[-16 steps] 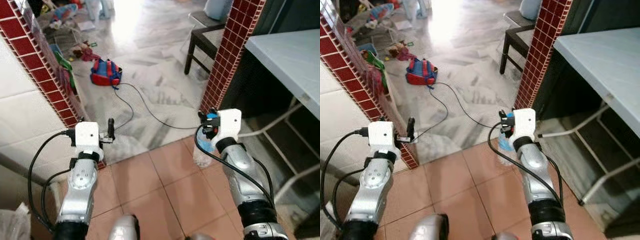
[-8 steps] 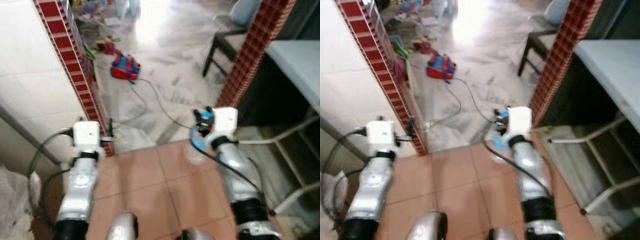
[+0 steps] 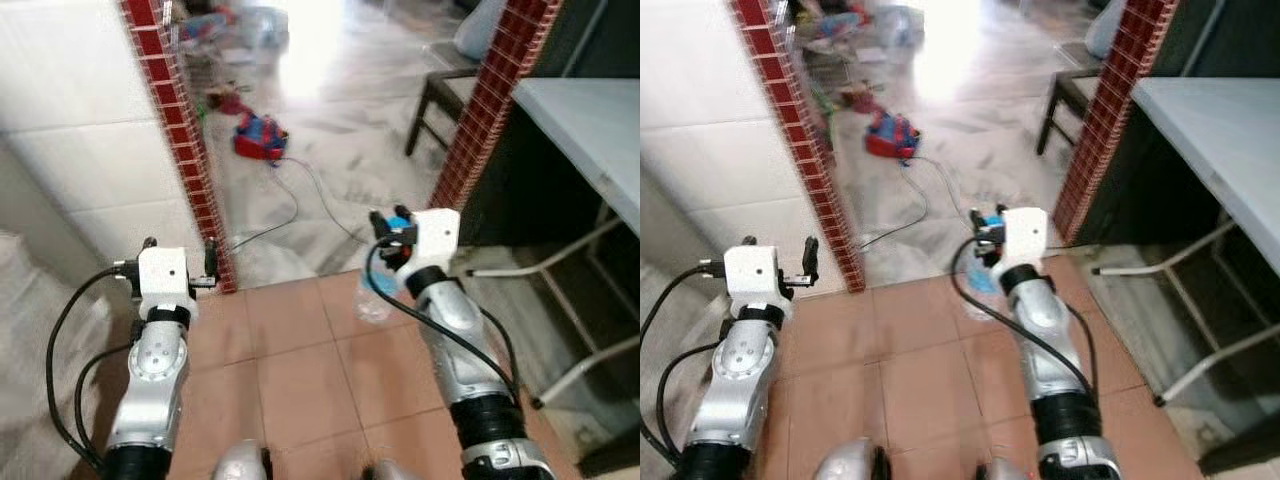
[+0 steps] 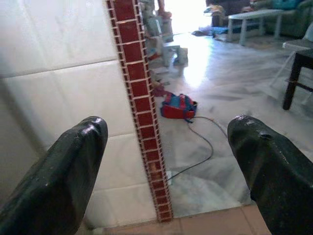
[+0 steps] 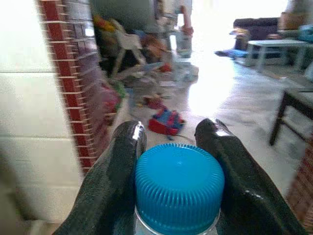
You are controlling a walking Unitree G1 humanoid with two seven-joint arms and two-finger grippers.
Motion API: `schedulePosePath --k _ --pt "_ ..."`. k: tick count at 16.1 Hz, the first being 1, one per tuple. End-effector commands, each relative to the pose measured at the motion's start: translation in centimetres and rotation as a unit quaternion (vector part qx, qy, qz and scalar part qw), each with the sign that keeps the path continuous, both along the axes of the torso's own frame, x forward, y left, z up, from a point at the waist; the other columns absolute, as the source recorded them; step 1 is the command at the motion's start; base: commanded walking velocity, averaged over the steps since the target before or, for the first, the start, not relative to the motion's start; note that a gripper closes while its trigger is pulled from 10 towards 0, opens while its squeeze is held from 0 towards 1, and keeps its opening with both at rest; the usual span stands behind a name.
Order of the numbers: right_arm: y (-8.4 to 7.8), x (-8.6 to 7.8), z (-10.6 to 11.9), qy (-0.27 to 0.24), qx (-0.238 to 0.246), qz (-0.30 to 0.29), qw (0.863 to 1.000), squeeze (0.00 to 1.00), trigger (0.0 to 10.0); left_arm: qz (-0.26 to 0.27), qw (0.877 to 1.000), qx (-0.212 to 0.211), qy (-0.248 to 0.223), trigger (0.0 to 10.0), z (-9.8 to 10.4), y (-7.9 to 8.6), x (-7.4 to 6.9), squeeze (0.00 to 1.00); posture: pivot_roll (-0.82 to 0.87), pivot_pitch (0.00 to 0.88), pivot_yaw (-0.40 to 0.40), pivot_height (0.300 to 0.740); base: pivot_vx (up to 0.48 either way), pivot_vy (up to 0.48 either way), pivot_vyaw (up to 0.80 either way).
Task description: Restocking fridge
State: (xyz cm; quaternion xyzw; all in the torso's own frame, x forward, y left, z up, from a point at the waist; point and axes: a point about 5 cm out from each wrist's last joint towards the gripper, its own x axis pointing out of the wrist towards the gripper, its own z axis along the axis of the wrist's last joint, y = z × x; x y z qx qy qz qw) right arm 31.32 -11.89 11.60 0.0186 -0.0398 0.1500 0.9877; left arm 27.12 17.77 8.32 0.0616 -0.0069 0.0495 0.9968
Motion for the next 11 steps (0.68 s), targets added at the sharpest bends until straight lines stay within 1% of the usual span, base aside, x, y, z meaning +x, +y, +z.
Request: schedulePosePath --k 1,5,8,9,11 --pt "-0.58 0.04 0.69 -0.013 -0.002 -0.006 1.0 0.0 10.0 -0.005 1.0 0.004 -0.002 10.0 0.26 -0.21 0.04 0.0 0.04 0.0 0.018 0.74 -0.266 0.0 0.4" --pt "-1.01 -0.09 0.62 -0.009 -0.005 -0.01 1.0 0.0 10.0 -0.012 1.0 0.003 0.003 10.0 0.07 -0.54 -0.35 0.0 0.04 0.0 0.026 0.74 -0.263 0.0 0.8" --pt "-0.78 -0.03 0.65 -0.007 -0.003 -0.009 1.0 0.0 10.0 -0.015 1.0 0.004 0.003 10.0 0.1 -0.82 -0.36 0.0 0.04 0.002 0.028 0.74 0.0 0.0 0.8" --pt "-0.56 0.04 0.81 -0.009 -0.003 -0.006 1.0 0.0 10.0 -0.014 1.0 0.005 0.0 10.0 0.24 -0.82 -0.24 0.0 0.04 0.0 0.027 0.74 0.0 0.0 0.56" --pt "-0.4 0.23 0.99 -0.012 -0.004 -0.003 1.0 0.0 10.0 -0.011 1.0 0.006 -0.005 10.0 0.55 -0.73 -0.03 0.0 0.04 0.0 0.03 0.74 0.0 0.0 0.0"
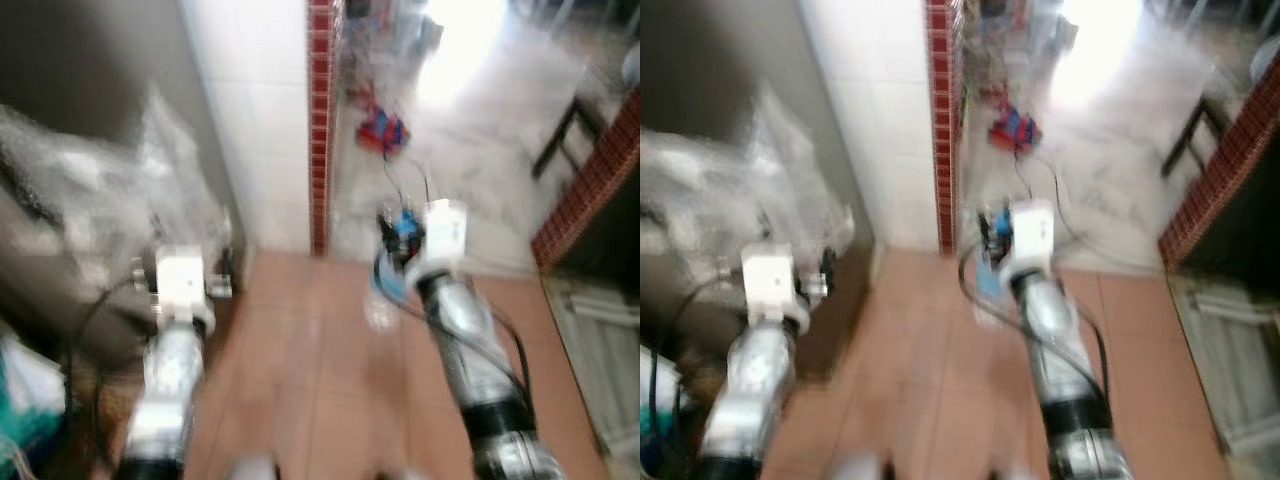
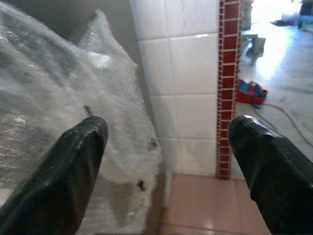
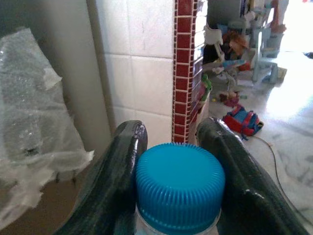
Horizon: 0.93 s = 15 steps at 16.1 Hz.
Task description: Restocking fridge
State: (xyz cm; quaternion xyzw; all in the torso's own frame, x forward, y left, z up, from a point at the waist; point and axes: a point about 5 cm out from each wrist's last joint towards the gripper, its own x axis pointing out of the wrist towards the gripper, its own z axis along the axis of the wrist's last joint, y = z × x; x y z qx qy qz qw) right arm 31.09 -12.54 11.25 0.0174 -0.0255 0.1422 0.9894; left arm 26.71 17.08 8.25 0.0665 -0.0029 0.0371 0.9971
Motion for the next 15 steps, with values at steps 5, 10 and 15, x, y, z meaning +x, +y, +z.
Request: schedulePosePath --k 5,10,15 --pt "0.0 0.6 1.7 -0.029 -0.004 0.001 1.0 0.0 10.0 0.005 0.999 -0.044 -0.009 10.0 0.9 0.5 0.1 1.0 0.05 0.028 0.036 0.74 0.0 0.0 0.0" --pt "0.0 -0.7 0.7 -0.016 -0.015 0.001 1.0 0.0 10.0 0.021 0.999 -0.025 -0.004 10.0 0.9 0.9 -0.6 0.05 0.05 0.052 0.031 0.74 0.0 0.0 0.58" --pt "-0.6 -0.6 0.5 -0.006 -0.001 -0.012 1.0 0.0 10.0 0.017 0.999 -0.037 0.005 10.0 0.9 0.5 -0.5 0.0 0.05 0.04 0.017 0.74 0.0 0.14 0.4"
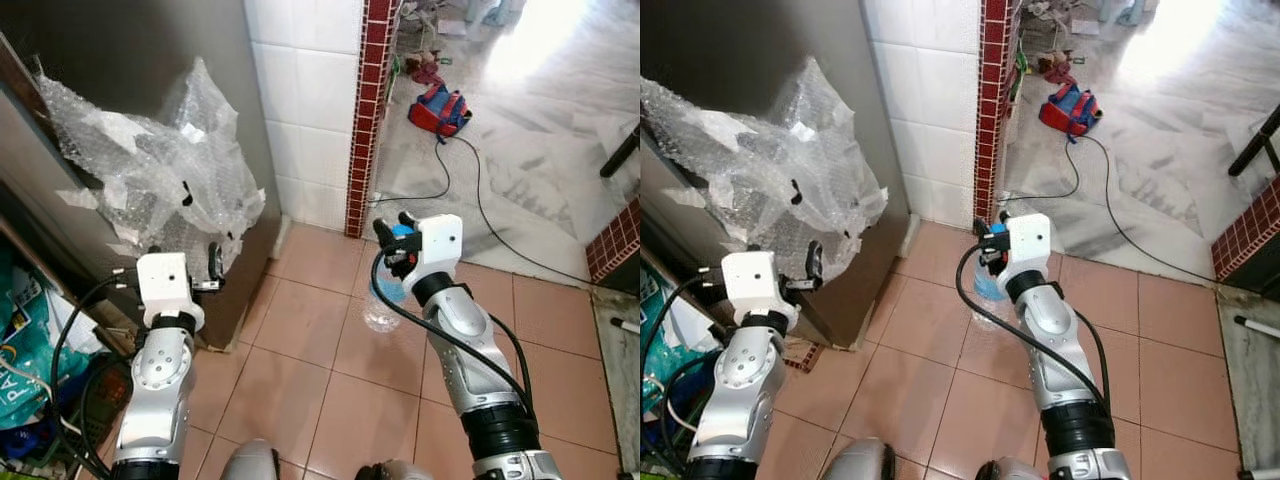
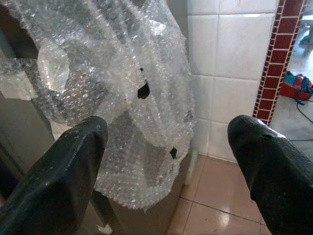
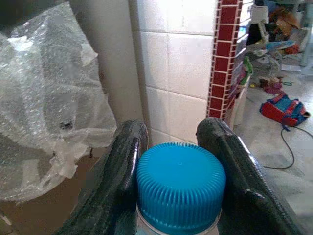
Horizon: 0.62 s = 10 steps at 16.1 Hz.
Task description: Restocking fridge
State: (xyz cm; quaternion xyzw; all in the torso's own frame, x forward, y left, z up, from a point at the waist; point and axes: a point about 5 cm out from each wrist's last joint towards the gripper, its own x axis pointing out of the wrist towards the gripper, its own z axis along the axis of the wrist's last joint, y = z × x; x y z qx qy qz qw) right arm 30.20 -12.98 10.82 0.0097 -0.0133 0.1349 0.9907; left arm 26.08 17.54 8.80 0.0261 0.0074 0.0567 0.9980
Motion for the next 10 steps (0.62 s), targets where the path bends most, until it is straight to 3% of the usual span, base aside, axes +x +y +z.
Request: schedulePosePath --k 1,10 --pt "-0.15 0.34 0.99 -0.018 0.009 -0.005 1.0 0.0 10.0 -0.003 1.0 0.001 0.001 10.0 0.23 -0.01 0.11 0.0 0.05 0.039 0.017 0.74 0.0 0.48 0.0" --pt "-0.09 0.22 0.97 -0.016 0.013 -0.012 1.0 0.0 10.0 -0.011 1.0 0.007 0.0 10.0 0.41 -0.08 0.53 0.0 0.04 0.035 0.024 0.74 0.0 0.48 0.0"
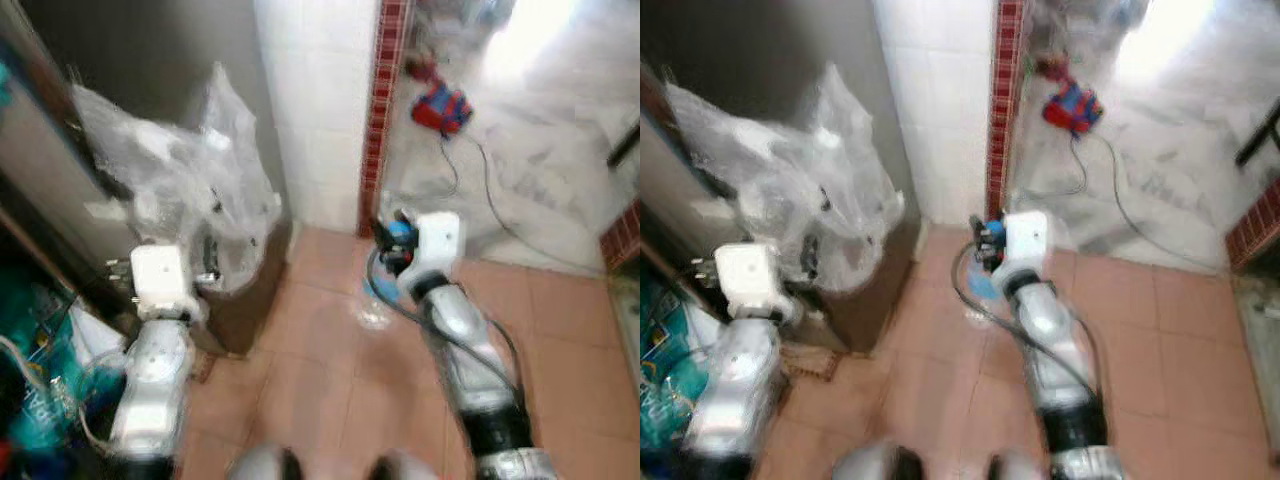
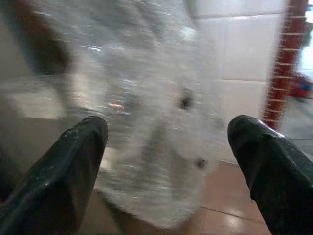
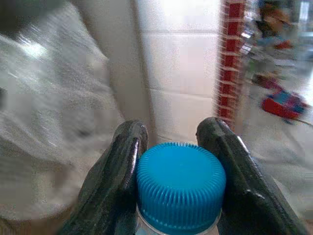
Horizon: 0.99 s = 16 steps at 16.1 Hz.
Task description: Restocking fridge
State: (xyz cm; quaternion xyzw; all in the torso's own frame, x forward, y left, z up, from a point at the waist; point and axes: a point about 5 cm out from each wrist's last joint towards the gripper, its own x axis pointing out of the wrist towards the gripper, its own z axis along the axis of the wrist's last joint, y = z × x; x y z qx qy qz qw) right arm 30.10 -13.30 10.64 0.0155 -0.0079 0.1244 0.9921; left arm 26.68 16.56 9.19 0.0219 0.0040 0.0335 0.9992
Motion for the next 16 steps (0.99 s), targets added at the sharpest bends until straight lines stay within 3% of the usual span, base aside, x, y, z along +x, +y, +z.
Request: schedulePosePath --k 1,9,12,16 --pt "0.16 0.39 1.17 -0.022 0.007 -0.002 1.0 0.0 10.0 0.011 1.0 0.015 -0.002 10.0 0.1 0.89 -0.03 0.0 0.04 0.034 0.025 0.74 0.0 0.48 0.0" --pt "0.21 0.06 0.96 -0.023 0.003 -0.003 1.0 0.0 10.0 -0.009 0.999 0.021 -0.023 10.0 0.67 0.89 -0.09 0.0 0.04 0.036 0.032 0.74 0.0 0.06 0.0" --pt "0.27 0.13 1.14 -0.027 0.001 0.0 1.0 0.0 10.0 -0.014 0.999 0.019 -0.026 10.0 0.72 0.84 0.0 0.0 0.04 0.036 0.032 0.74 0.0 0.0 0.54" --pt "0.05 0.35 1.15 -0.025 -0.002 -0.001 1.0 0.0 10.0 -0.02 0.999 0.016 -0.031 10.0 0.86 0.64 -0.05 0.0 0.04 0.038 0.029 0.74 0.0 0.0 0.0"
